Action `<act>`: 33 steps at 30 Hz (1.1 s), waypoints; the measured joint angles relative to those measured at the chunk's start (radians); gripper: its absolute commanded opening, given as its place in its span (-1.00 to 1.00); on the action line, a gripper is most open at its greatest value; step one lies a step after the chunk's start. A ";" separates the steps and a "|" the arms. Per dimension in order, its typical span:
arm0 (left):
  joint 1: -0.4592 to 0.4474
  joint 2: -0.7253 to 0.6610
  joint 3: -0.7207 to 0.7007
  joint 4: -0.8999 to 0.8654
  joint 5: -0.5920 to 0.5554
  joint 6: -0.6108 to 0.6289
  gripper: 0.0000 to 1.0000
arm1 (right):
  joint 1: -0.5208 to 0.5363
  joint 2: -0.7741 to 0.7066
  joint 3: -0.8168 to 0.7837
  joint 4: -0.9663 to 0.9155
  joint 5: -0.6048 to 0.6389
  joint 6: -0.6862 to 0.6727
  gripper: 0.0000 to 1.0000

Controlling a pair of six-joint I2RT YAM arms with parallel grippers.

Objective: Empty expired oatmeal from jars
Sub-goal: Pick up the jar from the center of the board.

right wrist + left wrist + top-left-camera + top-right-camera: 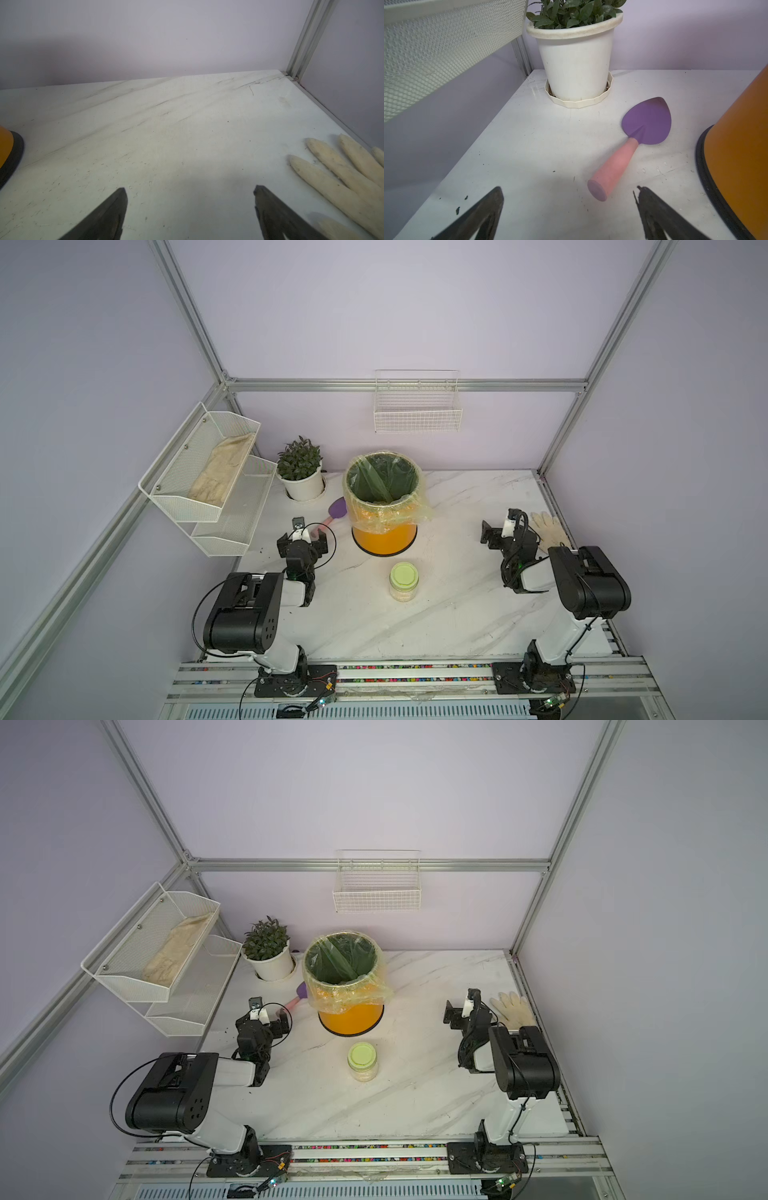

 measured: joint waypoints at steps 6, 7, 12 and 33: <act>0.000 0.000 0.000 0.000 0.000 0.000 0.99 | 0.000 0.000 0.000 0.000 -0.003 0.000 0.94; 0.000 0.000 0.000 0.000 0.000 0.000 1.00 | 0.000 0.000 0.000 0.000 -0.003 0.000 0.95; 0.000 0.000 0.000 0.000 0.000 0.000 1.00 | 0.000 0.000 0.000 0.003 -0.003 0.000 0.94; -0.053 -0.092 0.228 -0.428 -0.072 -0.001 0.99 | 0.000 -0.130 0.140 -0.267 -0.073 -0.020 0.94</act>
